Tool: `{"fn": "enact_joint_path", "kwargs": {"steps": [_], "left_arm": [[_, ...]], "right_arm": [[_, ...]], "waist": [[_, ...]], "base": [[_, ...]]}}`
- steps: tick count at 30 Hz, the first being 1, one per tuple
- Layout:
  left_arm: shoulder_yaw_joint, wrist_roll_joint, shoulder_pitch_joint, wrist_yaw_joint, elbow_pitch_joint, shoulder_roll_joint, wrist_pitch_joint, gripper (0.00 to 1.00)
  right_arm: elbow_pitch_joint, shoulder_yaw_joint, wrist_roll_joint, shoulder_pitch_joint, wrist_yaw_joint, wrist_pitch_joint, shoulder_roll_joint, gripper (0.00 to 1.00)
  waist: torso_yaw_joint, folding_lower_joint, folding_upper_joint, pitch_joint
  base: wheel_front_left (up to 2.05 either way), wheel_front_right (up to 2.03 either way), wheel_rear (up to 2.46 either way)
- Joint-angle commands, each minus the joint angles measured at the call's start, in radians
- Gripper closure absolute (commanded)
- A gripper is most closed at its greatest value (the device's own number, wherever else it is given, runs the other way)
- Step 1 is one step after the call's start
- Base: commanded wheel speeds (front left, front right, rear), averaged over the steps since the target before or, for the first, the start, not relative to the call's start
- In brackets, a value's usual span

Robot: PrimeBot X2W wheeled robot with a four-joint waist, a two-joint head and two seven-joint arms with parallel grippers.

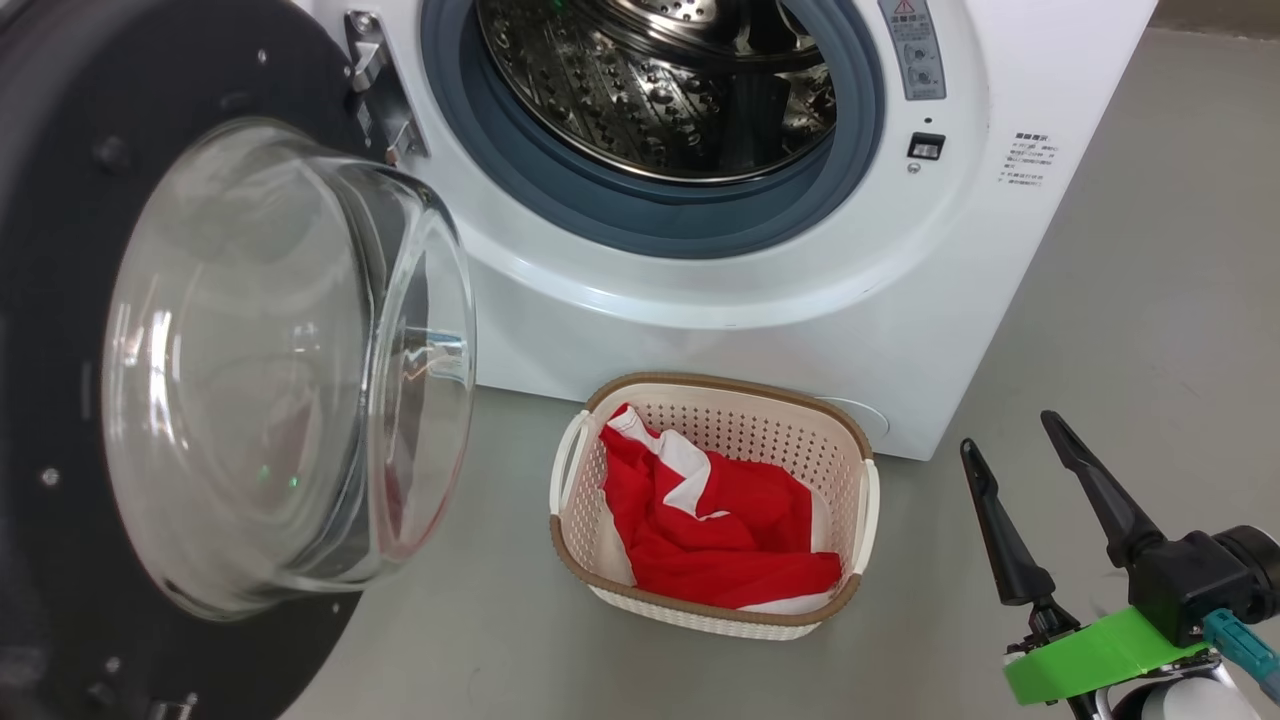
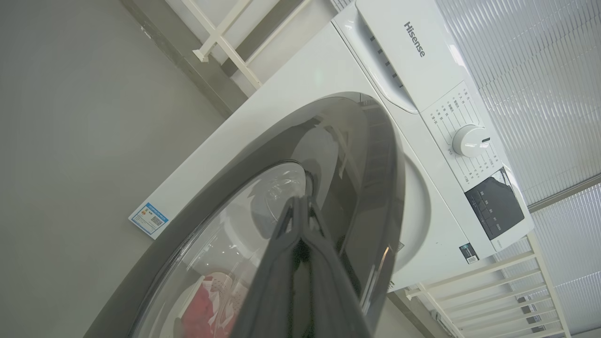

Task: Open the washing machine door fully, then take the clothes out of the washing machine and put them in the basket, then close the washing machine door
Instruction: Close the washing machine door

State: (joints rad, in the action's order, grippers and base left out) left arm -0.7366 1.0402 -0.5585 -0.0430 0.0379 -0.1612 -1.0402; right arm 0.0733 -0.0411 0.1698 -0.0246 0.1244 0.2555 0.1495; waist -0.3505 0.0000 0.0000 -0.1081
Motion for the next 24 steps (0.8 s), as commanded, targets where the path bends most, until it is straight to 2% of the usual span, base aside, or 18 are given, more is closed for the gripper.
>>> {"fn": "enact_joint_path", "kwargs": {"steps": [1,15,24], "left_arm": [[0.005,0.017,0.024,0.001,-0.042,-0.024,-0.02,1.0],[0.054,0.081,0.083,-0.024,-0.229,0.072,-0.078,1.0],[0.106,0.1,0.131,-0.033,-0.279,0.1,-0.072,1.0]], "right_arm": [[-0.022,-0.014,0.005,-0.029,0.006,0.006,0.004,0.0],[-0.017,-0.009,0.012,-0.043,0.006,0.006,0.0,0.0],[-0.006,-0.011,0.007,-0.041,0.006,0.006,-0.007,0.0]], "waist": [[0.002,0.0,0.0,-0.002],[0.039,0.0,0.0,-0.012],[0.075,0.0,0.0,0.0]], "base": [[0.0,0.0,0.0],[0.0,0.0,0.0],[0.0,0.0,0.0]]}}
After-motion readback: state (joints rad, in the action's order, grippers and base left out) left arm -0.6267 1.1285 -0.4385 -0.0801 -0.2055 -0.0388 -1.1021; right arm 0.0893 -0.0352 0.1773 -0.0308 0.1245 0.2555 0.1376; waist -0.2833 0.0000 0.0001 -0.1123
